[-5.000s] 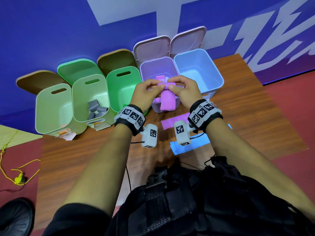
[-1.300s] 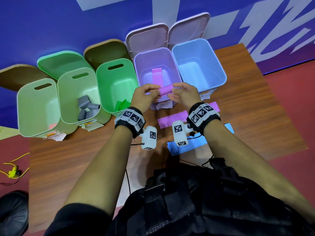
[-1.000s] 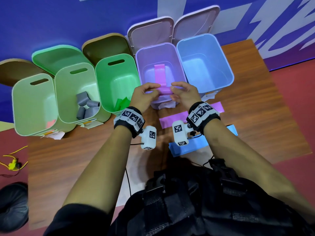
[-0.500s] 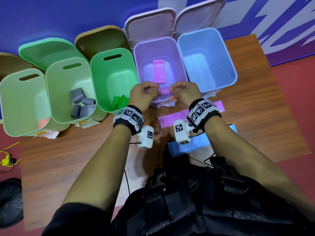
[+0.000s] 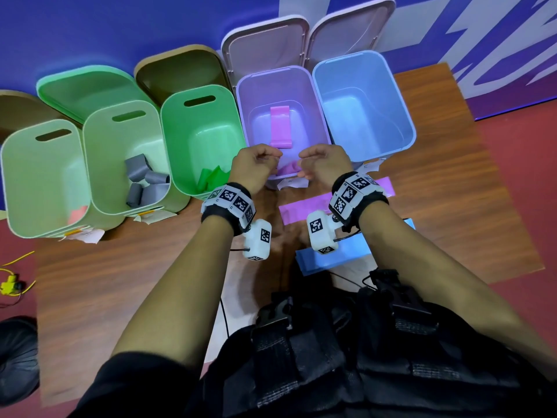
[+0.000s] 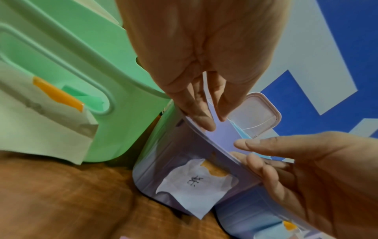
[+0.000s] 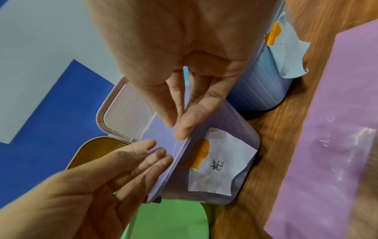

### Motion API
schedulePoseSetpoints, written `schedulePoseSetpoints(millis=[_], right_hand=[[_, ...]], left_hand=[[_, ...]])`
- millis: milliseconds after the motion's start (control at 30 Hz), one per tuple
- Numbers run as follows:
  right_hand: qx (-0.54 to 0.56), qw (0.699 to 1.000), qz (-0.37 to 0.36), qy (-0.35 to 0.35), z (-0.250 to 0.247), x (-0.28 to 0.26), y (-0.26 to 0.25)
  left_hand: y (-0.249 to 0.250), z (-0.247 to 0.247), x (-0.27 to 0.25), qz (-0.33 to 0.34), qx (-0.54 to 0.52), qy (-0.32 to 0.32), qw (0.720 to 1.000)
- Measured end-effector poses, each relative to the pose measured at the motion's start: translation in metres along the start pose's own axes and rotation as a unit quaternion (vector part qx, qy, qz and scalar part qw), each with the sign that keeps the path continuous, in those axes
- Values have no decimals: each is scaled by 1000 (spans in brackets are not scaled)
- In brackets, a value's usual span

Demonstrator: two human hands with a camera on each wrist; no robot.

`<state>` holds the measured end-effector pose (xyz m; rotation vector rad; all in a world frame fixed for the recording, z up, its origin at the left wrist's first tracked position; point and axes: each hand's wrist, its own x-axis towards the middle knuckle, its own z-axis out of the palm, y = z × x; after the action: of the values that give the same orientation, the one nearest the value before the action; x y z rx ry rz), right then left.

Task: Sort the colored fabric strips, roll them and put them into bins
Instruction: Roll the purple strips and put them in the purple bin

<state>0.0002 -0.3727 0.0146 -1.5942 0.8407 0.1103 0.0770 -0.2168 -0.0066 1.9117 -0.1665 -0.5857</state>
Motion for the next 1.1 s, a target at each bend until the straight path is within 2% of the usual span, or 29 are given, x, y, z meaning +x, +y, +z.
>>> schedulePoseSetpoints(millis=[167,467,667,900,1100], right_hand=[[-10,1000,-12,-4,1,-4,1],[-29,998,-21,-55,1,-23,24],[-41,998,7,-46,8,-28,55],[-59,996,48,-50,18,-17,85],[-133,987,62,-66,30,-4,109]], left_hand=[[0,0,-7,-5,-4,-12,1000],[-10,-1,-36,-1,2,-37,999],[-41,14,-53,-37,18,-70,997],[-80,21,-42,-64,36,-115,991],[-110,30,-36,-86,79,-105,988]])
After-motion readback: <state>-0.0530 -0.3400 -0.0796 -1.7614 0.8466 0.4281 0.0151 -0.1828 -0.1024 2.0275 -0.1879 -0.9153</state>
